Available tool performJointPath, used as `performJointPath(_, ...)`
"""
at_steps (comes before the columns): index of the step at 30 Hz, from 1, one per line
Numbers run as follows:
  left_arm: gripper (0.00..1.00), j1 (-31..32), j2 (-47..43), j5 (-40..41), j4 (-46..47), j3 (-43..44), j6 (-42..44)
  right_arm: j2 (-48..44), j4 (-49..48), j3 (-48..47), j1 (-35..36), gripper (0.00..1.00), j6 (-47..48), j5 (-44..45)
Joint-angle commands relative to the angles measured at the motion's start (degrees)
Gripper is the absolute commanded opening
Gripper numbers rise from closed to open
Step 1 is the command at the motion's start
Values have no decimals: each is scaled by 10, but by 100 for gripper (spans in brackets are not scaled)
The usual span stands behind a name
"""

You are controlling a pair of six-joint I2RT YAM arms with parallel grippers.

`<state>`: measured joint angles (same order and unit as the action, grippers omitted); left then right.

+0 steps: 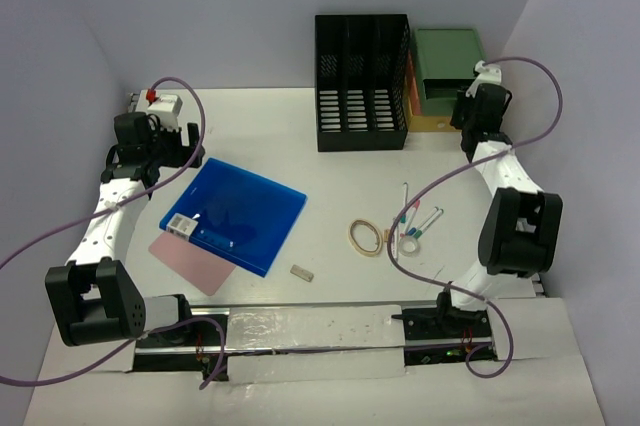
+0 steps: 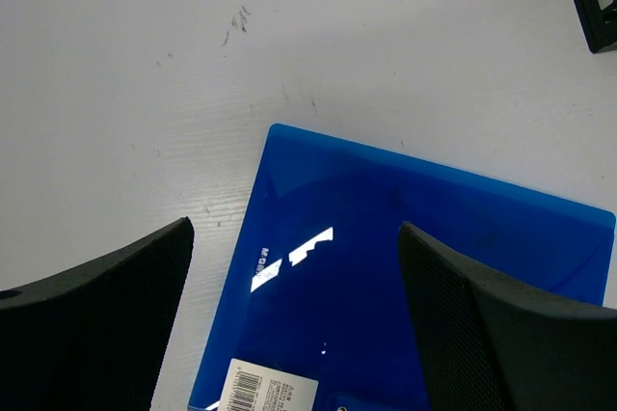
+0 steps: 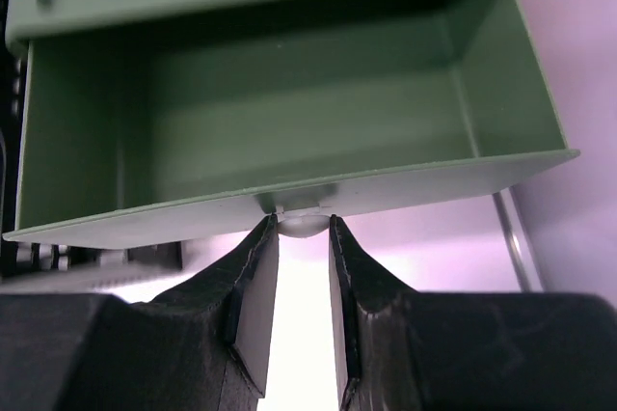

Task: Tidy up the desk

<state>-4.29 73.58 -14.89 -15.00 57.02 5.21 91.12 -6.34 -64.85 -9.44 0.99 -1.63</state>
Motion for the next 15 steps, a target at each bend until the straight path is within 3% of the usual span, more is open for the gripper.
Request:
performJointPath(1, 93, -3, -38, -21, 6, 6, 0, -74, -12, 55, -2, 10, -9, 9)
performJointPath(6, 93, -3, -53, -26, -4, 8, 2, -161, -24, 146, -1, 12, -20, 14)
performJointPath(9, 94, -4, -62, -26, -10, 6, 3, -202, -31, 179, -1, 33, -36, 40)
performJointPath(10, 94, -4, -64, -27, -10, 6, 4, -208, -29, 180, -1, 34, -39, 41)
performJointPath(12, 93, -4, -71, -27, -16, 7, 6, -216, -12, 173, -1, 61, -44, 32)
performJointPath(13, 93, -3, -74, -26, -17, 6, 7, -218, -1, 166, -1, 68, -49, 29)
performJointPath(15, 94, -3, -80, -27, -21, 5, 7, -221, 31, 150, -1, 73, -66, 32)
